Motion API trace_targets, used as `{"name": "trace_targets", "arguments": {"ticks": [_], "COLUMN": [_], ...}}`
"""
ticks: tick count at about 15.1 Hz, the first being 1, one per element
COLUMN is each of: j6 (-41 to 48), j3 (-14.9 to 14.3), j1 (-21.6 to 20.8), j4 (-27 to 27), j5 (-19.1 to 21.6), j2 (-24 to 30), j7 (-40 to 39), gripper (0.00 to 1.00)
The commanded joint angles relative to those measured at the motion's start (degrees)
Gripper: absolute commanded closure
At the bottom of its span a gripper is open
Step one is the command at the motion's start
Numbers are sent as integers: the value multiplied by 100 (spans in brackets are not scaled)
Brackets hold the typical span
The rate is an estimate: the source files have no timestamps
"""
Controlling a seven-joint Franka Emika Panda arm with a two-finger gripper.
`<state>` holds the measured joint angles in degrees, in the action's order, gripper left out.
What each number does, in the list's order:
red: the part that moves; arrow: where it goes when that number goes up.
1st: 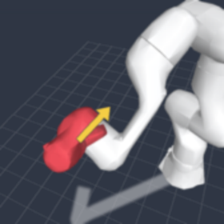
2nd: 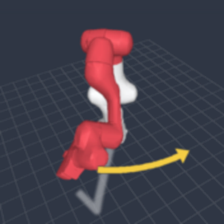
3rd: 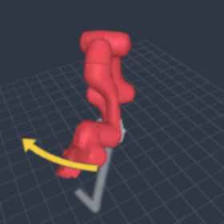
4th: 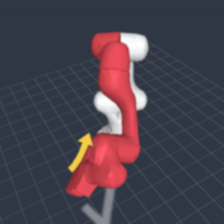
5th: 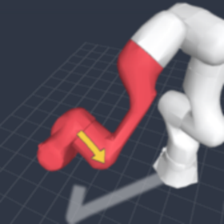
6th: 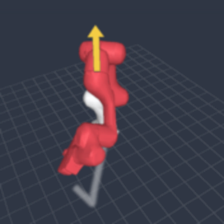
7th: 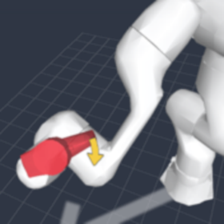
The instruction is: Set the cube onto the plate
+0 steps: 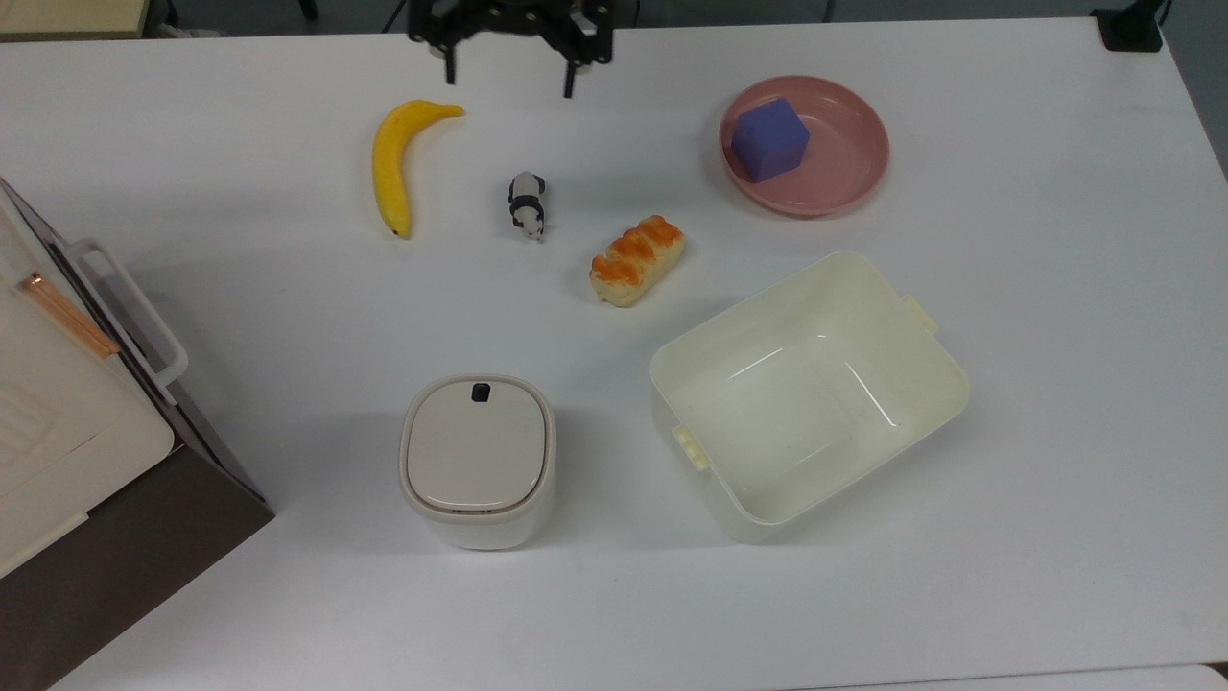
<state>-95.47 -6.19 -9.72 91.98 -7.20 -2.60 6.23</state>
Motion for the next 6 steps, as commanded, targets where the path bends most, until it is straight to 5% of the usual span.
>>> {"name": "trace_targets", "arguments": {"ticks": [1,6], "j6": [133,160], "j3": [-5,4], "j1": [242,445], "j4": [-128,-251], "j5": [236,668], "j2": [93,93], "j7": [-43,-34], "gripper": [0,0]}}
